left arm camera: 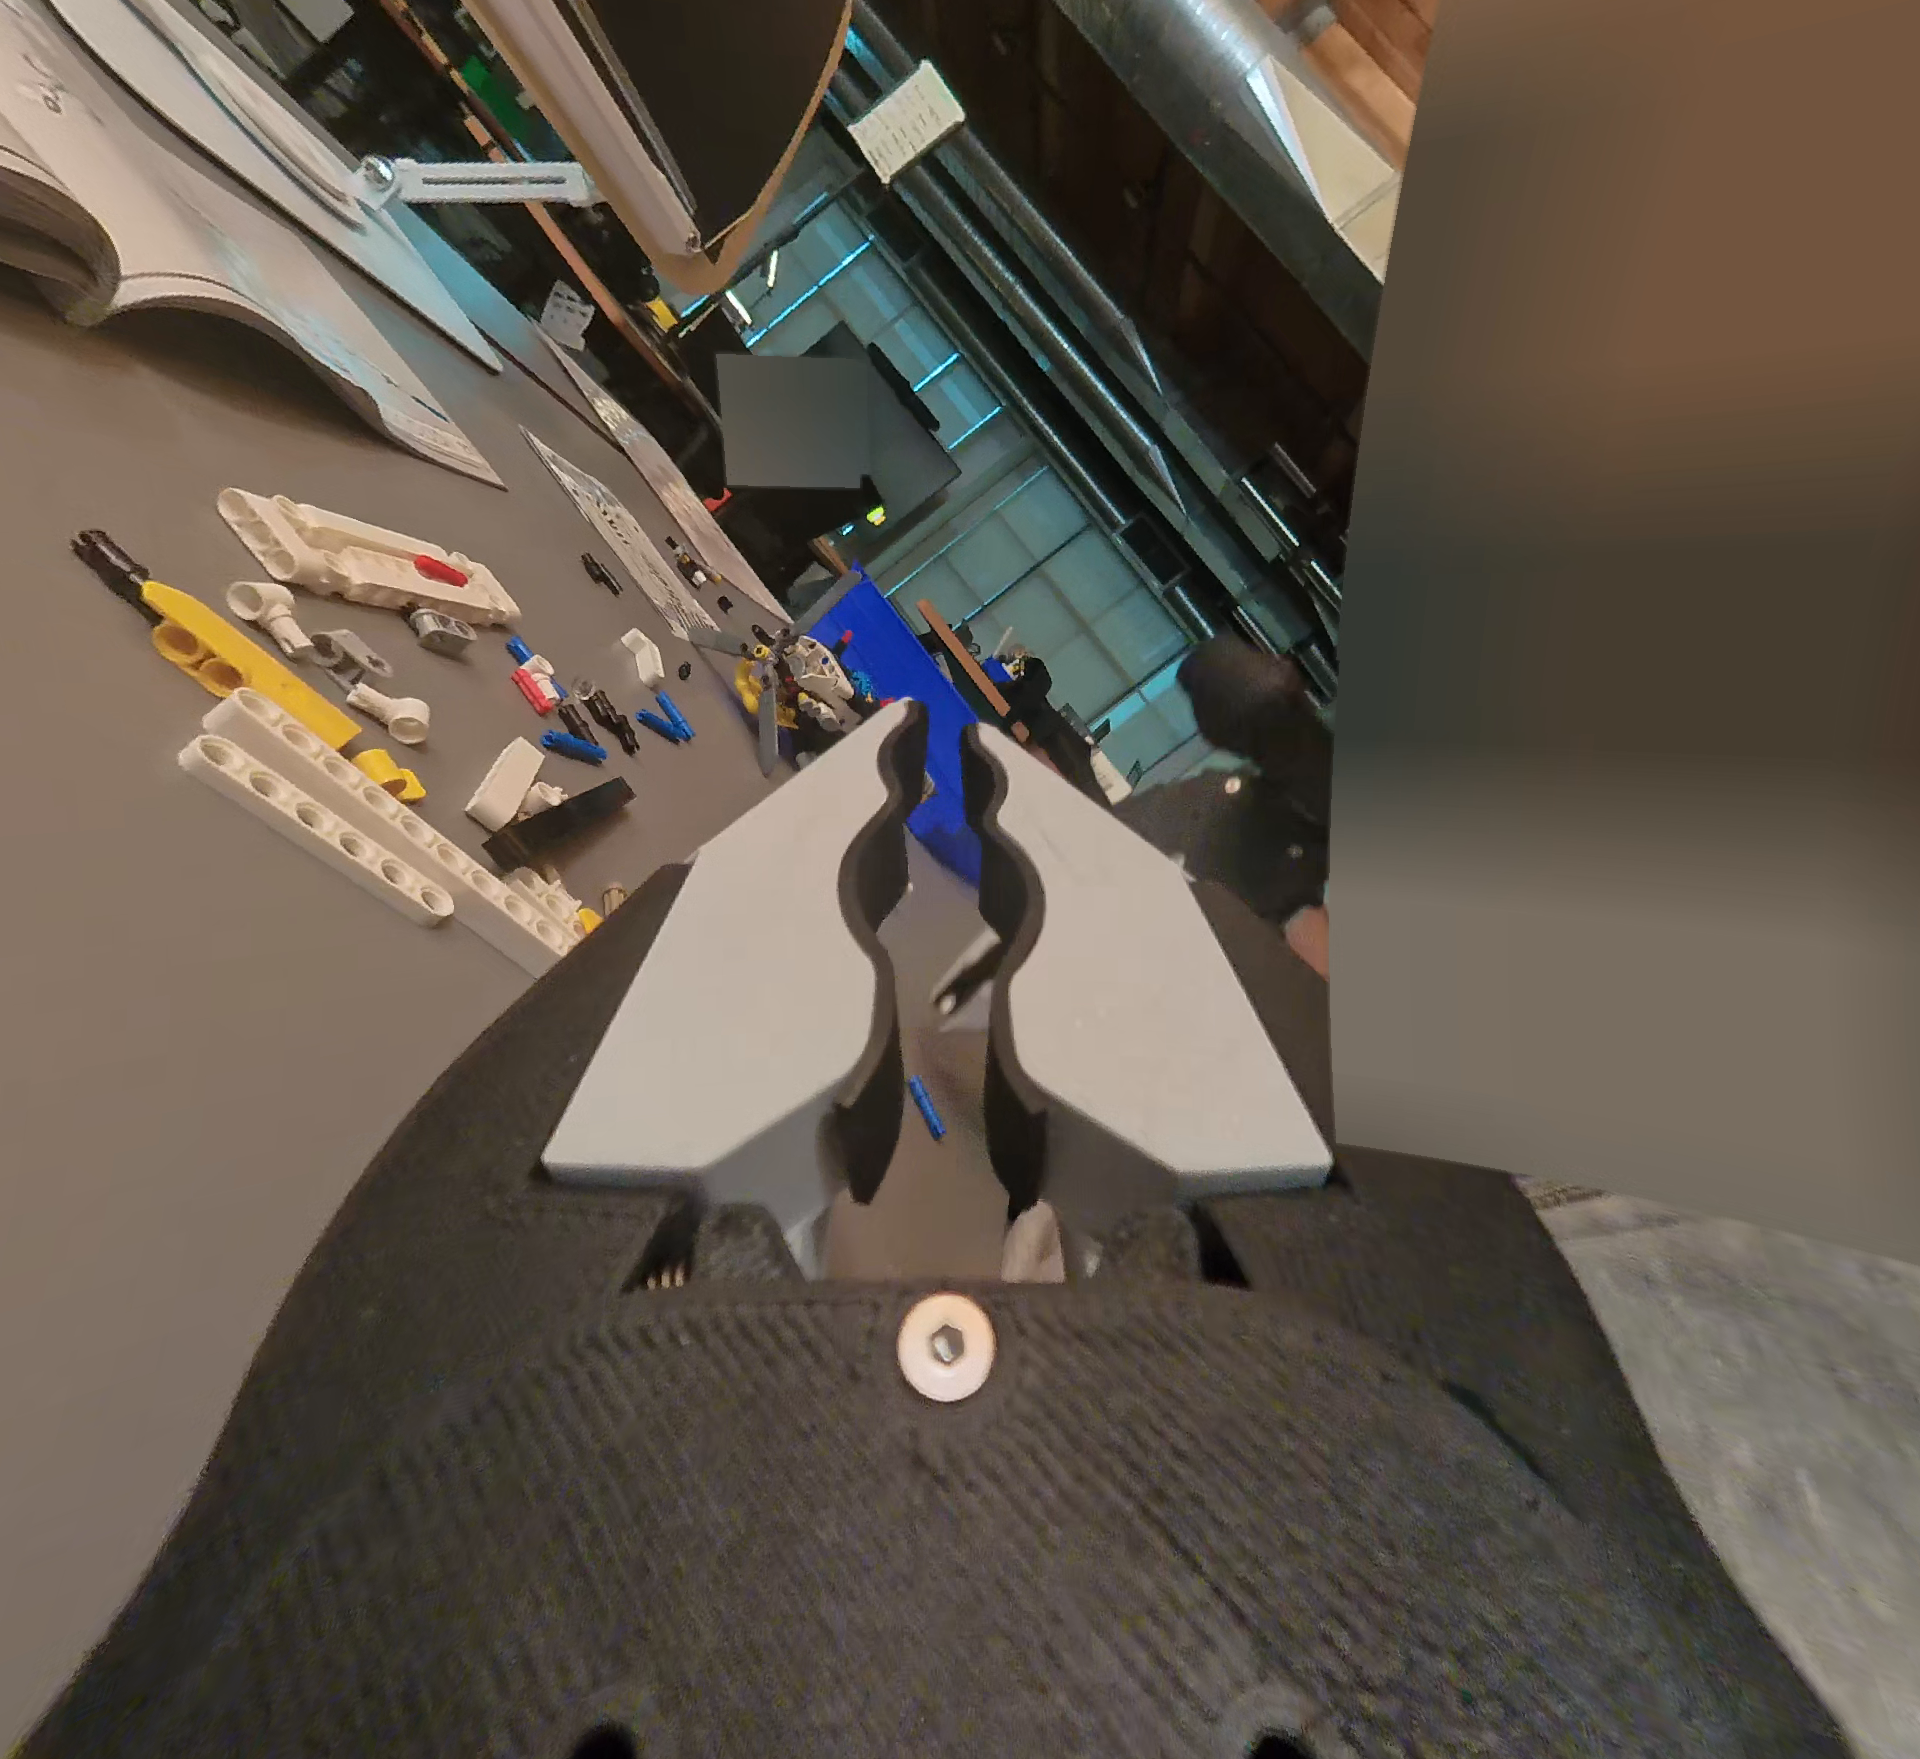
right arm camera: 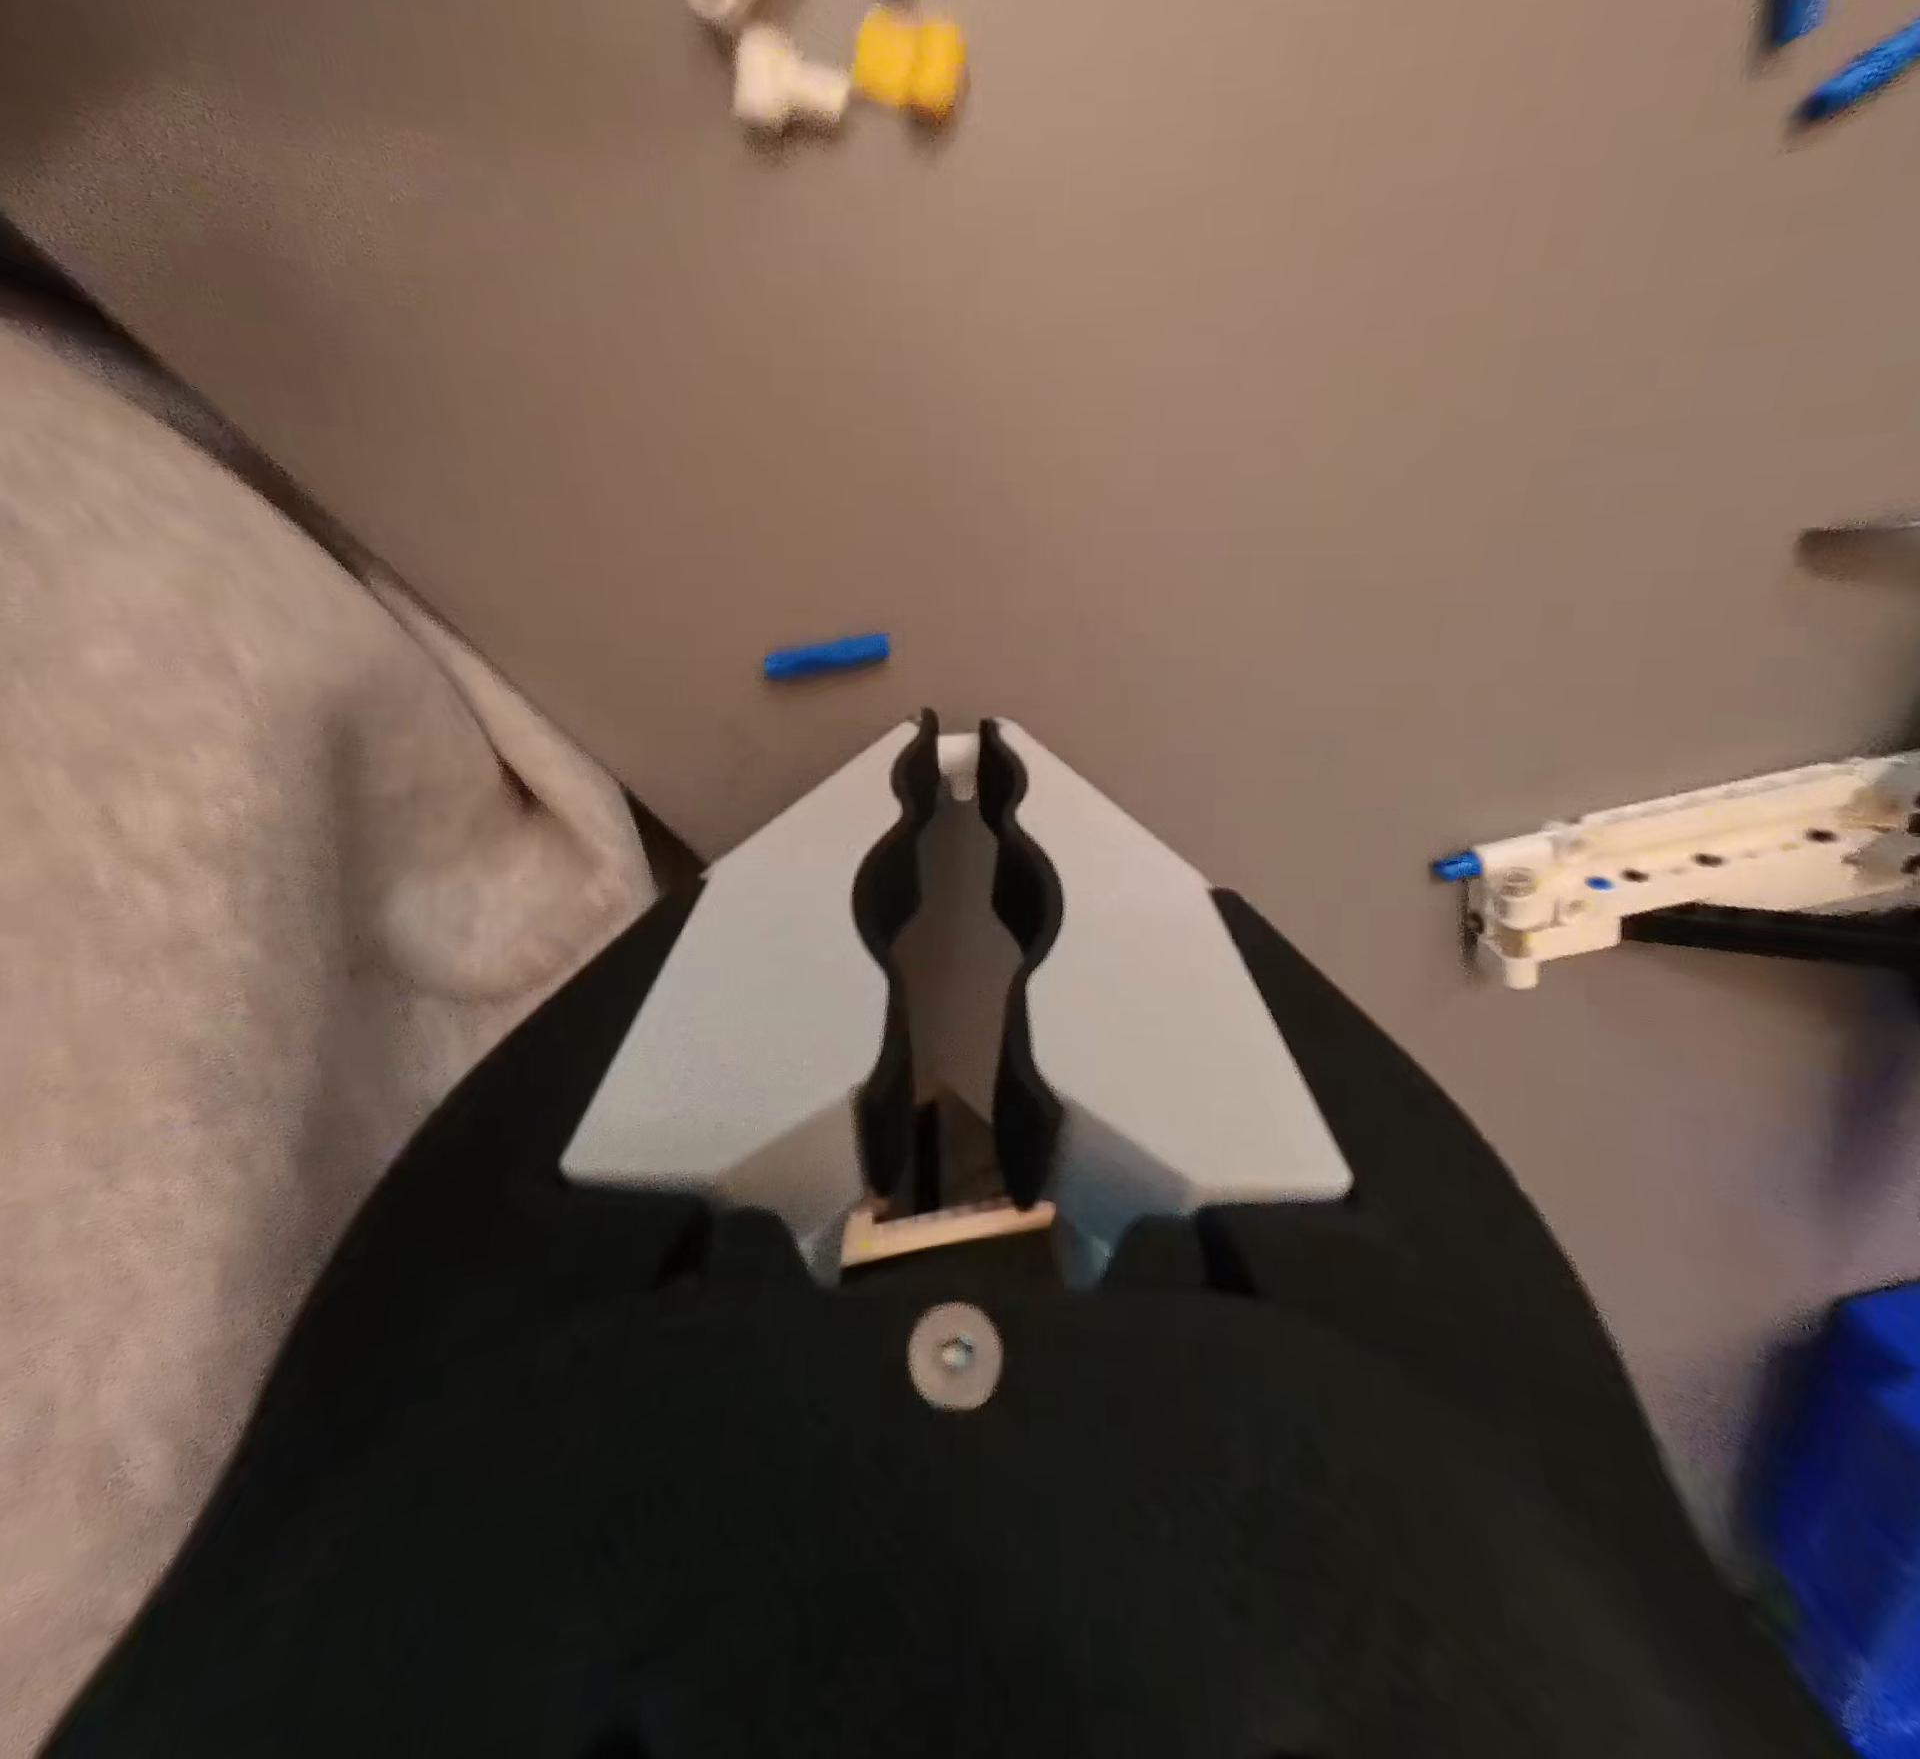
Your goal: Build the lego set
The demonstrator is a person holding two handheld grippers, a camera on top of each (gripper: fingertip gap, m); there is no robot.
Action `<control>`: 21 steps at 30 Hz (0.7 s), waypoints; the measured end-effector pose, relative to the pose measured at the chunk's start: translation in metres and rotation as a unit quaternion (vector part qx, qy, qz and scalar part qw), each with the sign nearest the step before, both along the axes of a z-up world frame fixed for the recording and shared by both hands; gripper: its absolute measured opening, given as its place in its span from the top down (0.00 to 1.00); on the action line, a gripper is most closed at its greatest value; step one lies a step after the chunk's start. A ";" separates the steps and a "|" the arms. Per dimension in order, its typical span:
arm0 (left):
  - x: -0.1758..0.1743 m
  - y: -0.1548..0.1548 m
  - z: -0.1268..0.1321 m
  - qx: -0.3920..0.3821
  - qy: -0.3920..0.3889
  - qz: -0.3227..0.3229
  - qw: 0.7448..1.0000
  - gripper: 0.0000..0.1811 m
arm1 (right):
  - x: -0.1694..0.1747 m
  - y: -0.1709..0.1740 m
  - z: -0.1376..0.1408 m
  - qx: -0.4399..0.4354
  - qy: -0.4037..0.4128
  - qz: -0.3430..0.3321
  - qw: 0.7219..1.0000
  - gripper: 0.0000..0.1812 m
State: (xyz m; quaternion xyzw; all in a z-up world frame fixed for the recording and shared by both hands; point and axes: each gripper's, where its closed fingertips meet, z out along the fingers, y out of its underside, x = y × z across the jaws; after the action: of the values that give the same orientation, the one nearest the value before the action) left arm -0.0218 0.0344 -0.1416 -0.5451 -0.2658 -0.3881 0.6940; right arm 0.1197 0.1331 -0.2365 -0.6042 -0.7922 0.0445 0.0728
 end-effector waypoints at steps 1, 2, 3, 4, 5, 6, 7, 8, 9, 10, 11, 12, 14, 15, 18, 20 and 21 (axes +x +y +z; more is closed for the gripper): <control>0.001 0.000 0.000 0.001 0.001 -0.004 1.000 0.98 | -0.008 0.007 0.008 -0.004 0.024 -0.017 1.000 0.96; 0.001 -0.001 0.001 0.004 0.002 -0.005 1.000 0.98 | -0.015 0.015 0.017 -0.005 0.054 -0.030 0.998 0.96; 0.001 -0.002 0.003 0.008 0.002 -0.003 1.000 0.98 | -0.022 0.023 0.029 -0.013 0.086 -0.044 0.995 0.96; 0.001 -0.004 0.004 0.012 0.004 -0.003 1.000 0.98 | -0.027 0.029 0.039 -0.028 0.118 -0.062 0.991 0.96; 0.001 -0.005 0.005 0.015 0.007 -0.001 1.000 0.98 | -0.031 0.035 0.049 -0.044 0.149 -0.081 0.985 0.96; 0.003 -0.006 0.006 0.016 0.013 0.000 1.000 0.97 | -0.032 0.038 0.058 -0.062 0.178 -0.100 0.977 0.96; 0.005 -0.006 0.007 0.017 0.022 -0.001 1.000 0.97 | -0.031 0.041 0.067 -0.081 0.206 -0.118 0.968 0.96; 0.008 -0.005 0.008 0.014 0.033 -0.002 0.999 0.97 | -0.028 0.043 0.075 -0.095 0.231 -0.132 0.959 0.96; 0.011 -0.004 0.008 0.011 0.045 -0.001 0.999 0.97 | -0.022 0.047 0.081 -0.102 0.252 -0.142 0.952 0.96; 0.014 -0.003 0.008 0.008 0.056 -0.002 0.998 0.96 | -0.016 0.050 0.086 -0.103 0.266 -0.147 0.947 0.96; 0.017 -0.002 0.008 0.005 0.066 -0.002 0.998 0.96 | -0.009 0.054 0.091 -0.101 0.280 -0.147 0.943 0.96; 0.020 -0.001 0.008 0.004 0.076 -0.003 0.997 0.95 | -0.002 0.057 0.095 -0.098 0.294 -0.146 0.939 0.96; 0.026 0.002 0.009 -0.001 0.097 -0.005 0.995 0.94 | 0.012 0.064 0.101 -0.100 0.319 -0.150 0.931 0.96; 0.029 0.004 0.008 -0.007 0.111 -0.003 0.994 0.93 | 0.019 0.067 0.102 -0.103 0.328 -0.152 0.927 0.96; 0.038 0.009 0.006 -0.031 0.156 0.003 0.987 0.92 | 0.048 0.090 0.090 -0.090 0.335 -0.165 0.923 0.96; 0.044 0.013 0.006 -0.039 0.180 0.005 0.983 0.92 | 0.068 0.112 0.068 -0.078 0.319 -0.187 0.926 0.96; 0.048 0.015 0.006 -0.043 0.190 0.006 0.981 0.92 | 0.077 0.122 0.054 -0.079 0.307 -0.200 0.927 0.96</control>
State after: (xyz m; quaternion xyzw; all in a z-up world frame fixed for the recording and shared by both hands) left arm 0.0262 0.0492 -0.1358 -0.6363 -0.1489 -0.2618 0.7102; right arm 0.1968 0.2549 -0.1825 -0.7107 -0.5880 0.2750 0.2714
